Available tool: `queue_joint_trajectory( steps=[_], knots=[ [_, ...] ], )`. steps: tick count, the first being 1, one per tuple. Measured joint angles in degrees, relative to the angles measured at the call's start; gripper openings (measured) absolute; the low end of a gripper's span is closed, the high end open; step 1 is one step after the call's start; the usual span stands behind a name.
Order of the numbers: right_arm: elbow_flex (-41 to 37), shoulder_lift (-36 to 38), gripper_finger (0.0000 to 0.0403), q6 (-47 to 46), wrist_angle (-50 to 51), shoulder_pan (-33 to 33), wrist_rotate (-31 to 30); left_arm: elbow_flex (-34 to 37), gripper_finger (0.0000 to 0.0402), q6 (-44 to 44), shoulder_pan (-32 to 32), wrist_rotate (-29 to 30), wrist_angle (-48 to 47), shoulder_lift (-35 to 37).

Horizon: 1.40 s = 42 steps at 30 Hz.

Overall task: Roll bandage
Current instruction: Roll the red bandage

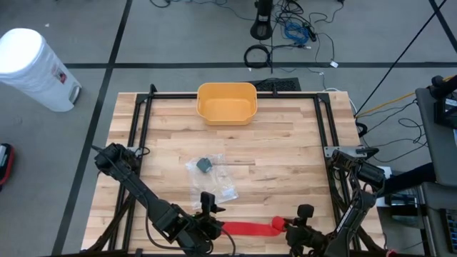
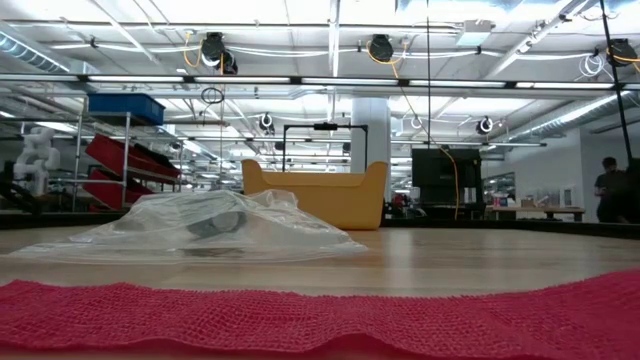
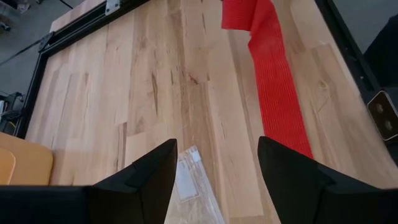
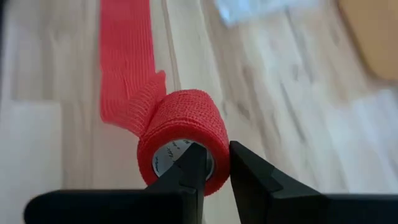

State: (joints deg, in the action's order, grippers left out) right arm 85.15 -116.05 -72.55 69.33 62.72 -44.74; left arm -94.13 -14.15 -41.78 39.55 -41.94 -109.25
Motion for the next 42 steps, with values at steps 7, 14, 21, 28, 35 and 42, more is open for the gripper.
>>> queue_joint_trajectory(
  steps=[7, 14, 21, 28, 35, 42],
  knots=[
    [5.44, 0.0, 0.0053, 5.66, 1.41, -0.31, -11.37, 0.0, 0.0231, 2.12, -0.87, 0.71, 0.92, 0.0],
    [11.92, 0.0, 0.0053, 18.44, 1.42, -1.5, -24.77, -0.09, 0.0231, 10.96, -3.4, 10.02, 8.31, 2.7],
    [17.56, 0.59, 0.0053, 34.15, 1.74, -3.74, -36.82, -0.12, 0.0231, 25.33, -6.66, 16.1, 20.72, 5.4],
    [24.11, 0.66, 0.0054, 45.75, 1.74, -7.29, -41.14, -0.15, 0.0231, 36.46, -7.54, 18.34, 24.74, 5.51],
    [31.29, 0.66, 0.0054, 58.58, 1.78, -10.35, -40.8, -0.15, 0.0231, 52.45, -8.09, 19.52, 38.38, 6.88],
    [38.9, 0.69, 0.0054, 65.87, 5.25, -10.61, -39.91, -0.07, 0.0231, 63.42, -9.4, 17.89, 45.85, 10.65]
  ],
)
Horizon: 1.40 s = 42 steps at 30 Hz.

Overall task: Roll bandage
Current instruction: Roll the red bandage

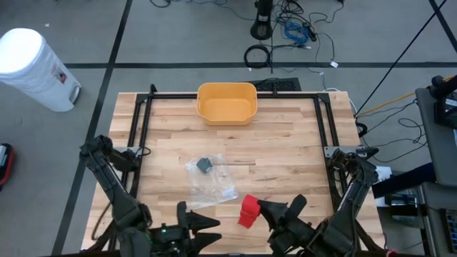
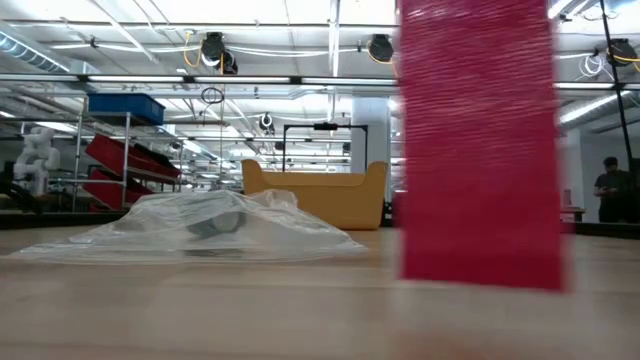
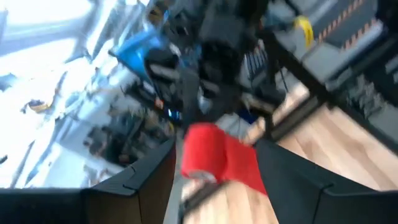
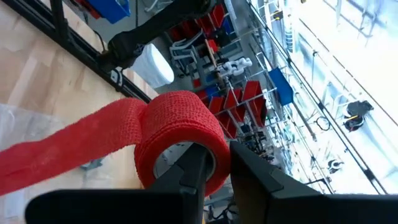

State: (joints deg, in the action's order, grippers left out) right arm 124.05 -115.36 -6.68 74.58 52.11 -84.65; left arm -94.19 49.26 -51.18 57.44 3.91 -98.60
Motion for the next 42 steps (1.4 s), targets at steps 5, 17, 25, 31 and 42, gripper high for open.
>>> queue_joint_trajectory(
  steps=[5, 17, 25, 31, 42],
  knots=[
    [1.13, 3.22, 0.0054, -4.68, 6.25, 0.43, 2.2, -0.02, 0.023, 4.69, 0.25, -13.3, 3.91, 5.41],
    [-3.69, 7.33, 0.0054, -23.82, 15.4, 2.4, 4.9, 4.9, 0.023, -17.16, 4.17, -15.39, -15.98, 7.99],
    [-22.1, 8.79, 0.0054, -41.57, 15.46, 2.36, -1.66, 13.9, 0.023, -17.71, 4.09, -10.95, -6.45, 7.18],
    [-38.43, 11.61, 0.0054, -62.2, 15.51, 2.37, -5.2, 14.38, 0.023, -19.01, 3.31, -9.21, -5.8, 7.5],
    [-46.71, 12.16, 0.0054, -74.9, 10.4, 2.26, -5.34, 14.38, 0.023, -26.92, 2.98, -15.27, -7.26, 7.51]
  ],
)
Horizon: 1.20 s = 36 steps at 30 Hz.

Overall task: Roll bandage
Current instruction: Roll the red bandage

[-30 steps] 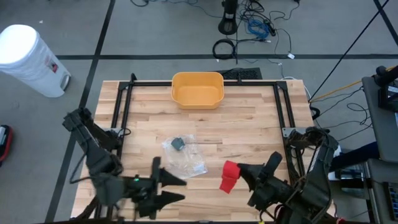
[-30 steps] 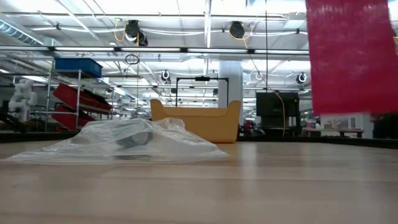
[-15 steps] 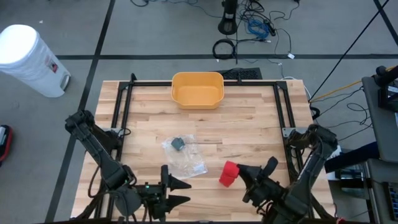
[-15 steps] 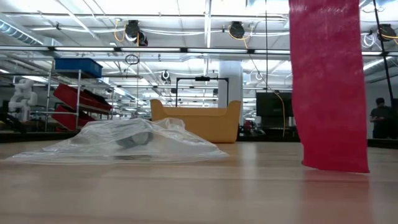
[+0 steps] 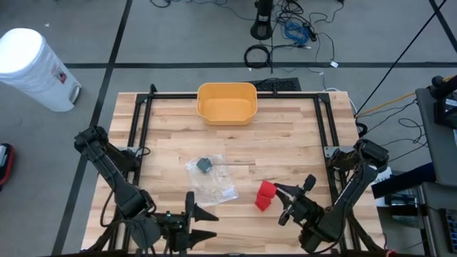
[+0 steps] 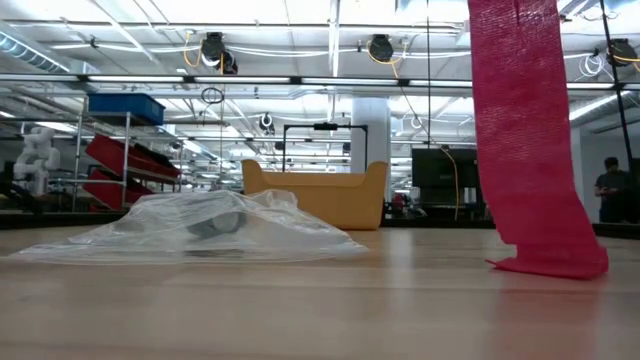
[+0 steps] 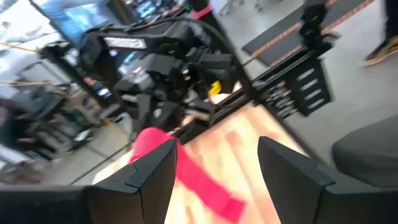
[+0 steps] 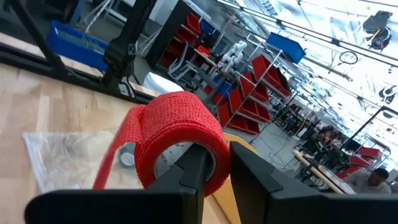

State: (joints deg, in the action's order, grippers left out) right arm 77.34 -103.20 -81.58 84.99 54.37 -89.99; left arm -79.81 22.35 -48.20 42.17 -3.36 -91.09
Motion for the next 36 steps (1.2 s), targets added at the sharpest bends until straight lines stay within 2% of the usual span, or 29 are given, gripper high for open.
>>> queue_joint_trajectory(
  steps=[6, 12, 14, 18, 22, 26, 32, 36],
  knots=[
    [0.02, -0.02, 0.0054, 14.76, -15.31, 0.0, -0.1, 0.0, 0.023, -1.0, -1.55, -0.43, -0.17, -0.01],
    [0.02, -0.04, 0.0054, 45.43, -41.05, -1.25, 1.02, 0.0, 0.023, -0.85, -2.51, -0.11, -0.14, 0.0],
    [0.02, -0.05, 0.0054, 56.81, -49.99, -2.2, 5.16, 0.0, 0.023, -0.85, -2.7, 0.08, -0.13, 0.0],
    [0.02, -0.07, 0.0054, 79.92, -70.01, -4.97, 19.68, 0.0, 0.023, -0.8, -3.23, 0.27, -0.11, 0.0],
    [0.02, -0.09, 0.0054, 97.02, -85.91, -7.95, 31.84, 0.0, 0.023, -0.61, -3.95, 2.12, 0.02, 0.0],
    [0.02, -0.09, 0.0054, 108.0, -94.68, -11.04, 38.3, 0.0, 0.023, -0.45, -5.3, 7.05, -0.09, 0.0],
    [0.02, 0.62, 0.0054, 116.09, -102.42, -15.56, 44.1, 0.0, 0.023, -0.69, -7.2, 11.51, -0.17, 0.0],
    [0.02, 2.61, 0.0054, 120.88, -107.45, -16.71, 46.71, 0.0, 0.023, -0.47, -9.06, 22.35, -0.28, -0.01]
  ],
)
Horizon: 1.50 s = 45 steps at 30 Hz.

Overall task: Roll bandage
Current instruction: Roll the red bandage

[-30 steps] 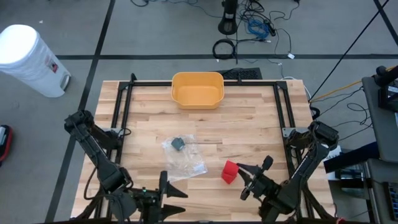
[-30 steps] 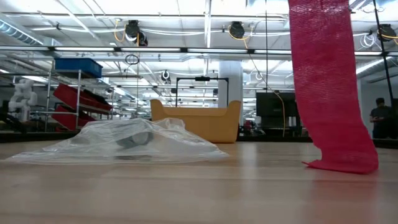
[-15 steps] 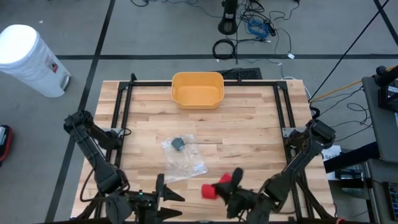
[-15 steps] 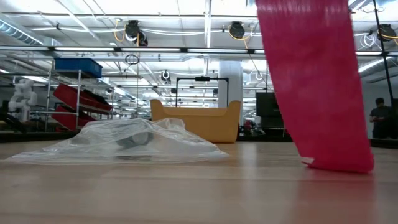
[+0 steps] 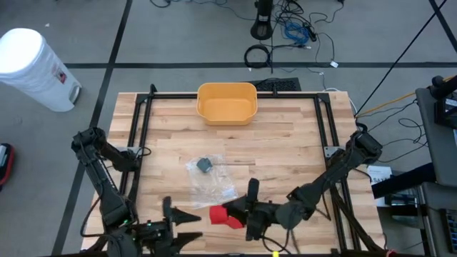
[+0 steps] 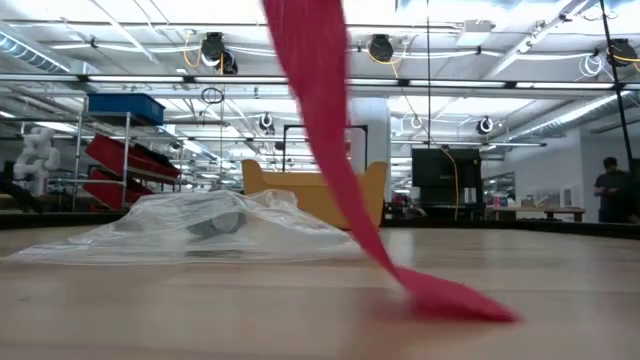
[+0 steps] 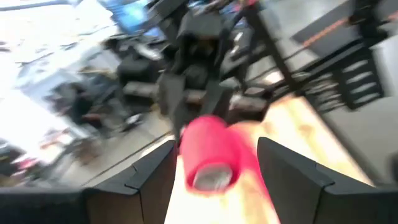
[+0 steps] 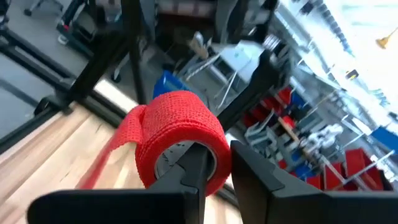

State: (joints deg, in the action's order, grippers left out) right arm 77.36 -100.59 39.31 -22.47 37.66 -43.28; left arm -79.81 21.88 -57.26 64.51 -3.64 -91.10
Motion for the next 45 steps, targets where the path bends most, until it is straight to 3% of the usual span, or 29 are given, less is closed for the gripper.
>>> queue_joint_trajectory(
  steps=[3, 9, 12, 18, 28, 45],
  knots=[
    [0.0, 2.02, 0.0054, 0.77, 0.03, 0.3, 0.23, 0.0, 0.023, 1.32, -1.04, 4.65, 0.13, 0.01],
    [0.04, 4.69, 0.0054, -2.62, -0.11, 0.7, 7.77, 0.0, 0.023, 0.95, 0.43, 4.78, 0.37, -0.03],
    [0.04, 4.69, 0.0054, -4.6, 1.98, 1.04, 7.99, 0.0, 0.023, 0.64, 1.43, 4.42, 2.09, -0.35],
    [0.0, 4.64, 0.0054, -8.32, 5.28, 0.95, 8.07, -0.02, 0.023, -3.39, 2.57, -3.48, 4.23, -0.65],
    [0.0, 4.43, 0.0054, -8.41, 4.58, 0.53, 7.2, -0.02, 0.023, -0.93, 6.23, -1.92, 6.18, -4.36],
    [0.0, 4.41, 0.0054, -8.76, 5.15, -0.23, 7.07, -0.02, 0.023, -0.12, 6.55, -1.1, 7.69, -4.36]
  ],
)
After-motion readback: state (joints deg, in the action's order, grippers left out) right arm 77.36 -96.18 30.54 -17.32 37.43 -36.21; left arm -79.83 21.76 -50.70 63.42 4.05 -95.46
